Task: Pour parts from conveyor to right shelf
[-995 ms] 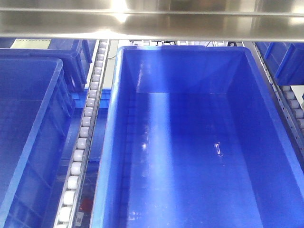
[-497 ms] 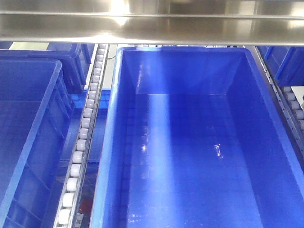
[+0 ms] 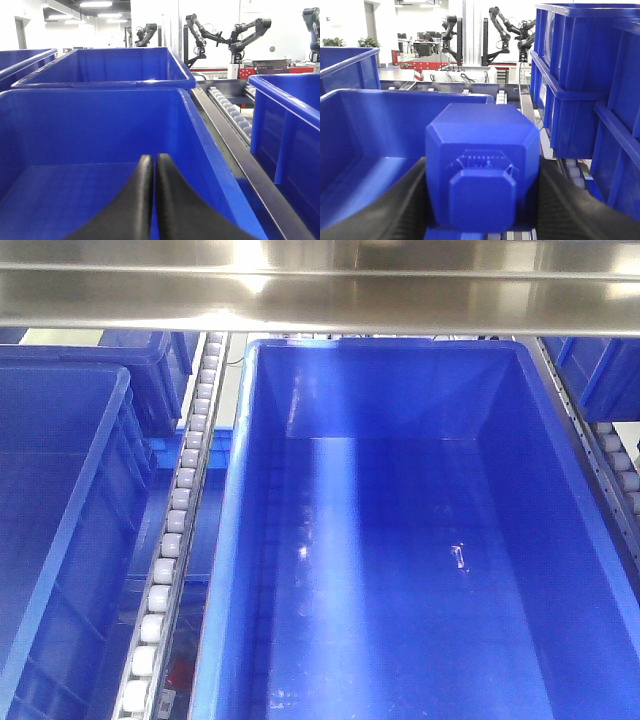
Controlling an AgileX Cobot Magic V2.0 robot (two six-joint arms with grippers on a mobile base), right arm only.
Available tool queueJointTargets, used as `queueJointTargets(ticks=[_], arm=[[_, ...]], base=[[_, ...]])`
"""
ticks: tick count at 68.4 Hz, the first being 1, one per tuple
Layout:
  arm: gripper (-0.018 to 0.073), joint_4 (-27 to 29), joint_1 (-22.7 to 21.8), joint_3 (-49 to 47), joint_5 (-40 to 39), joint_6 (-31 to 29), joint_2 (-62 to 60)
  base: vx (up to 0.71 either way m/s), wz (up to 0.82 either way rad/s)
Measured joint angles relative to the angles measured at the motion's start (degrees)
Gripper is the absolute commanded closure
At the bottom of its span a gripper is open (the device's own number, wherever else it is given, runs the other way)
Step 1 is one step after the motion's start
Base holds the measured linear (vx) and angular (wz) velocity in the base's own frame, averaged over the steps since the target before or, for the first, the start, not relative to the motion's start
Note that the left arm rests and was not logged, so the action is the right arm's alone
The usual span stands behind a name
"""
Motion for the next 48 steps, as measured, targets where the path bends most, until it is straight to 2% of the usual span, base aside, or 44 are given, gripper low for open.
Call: queueJointTargets(ticks=[37,48], arm=[[0.0499,1.4,0.0,0.0,0.0,0.3,0.0],[0.0499,6.1,0.0,0.0,0.0,0.8,0.0]], base=[[0.00,0.00],[0.00,0.00]])
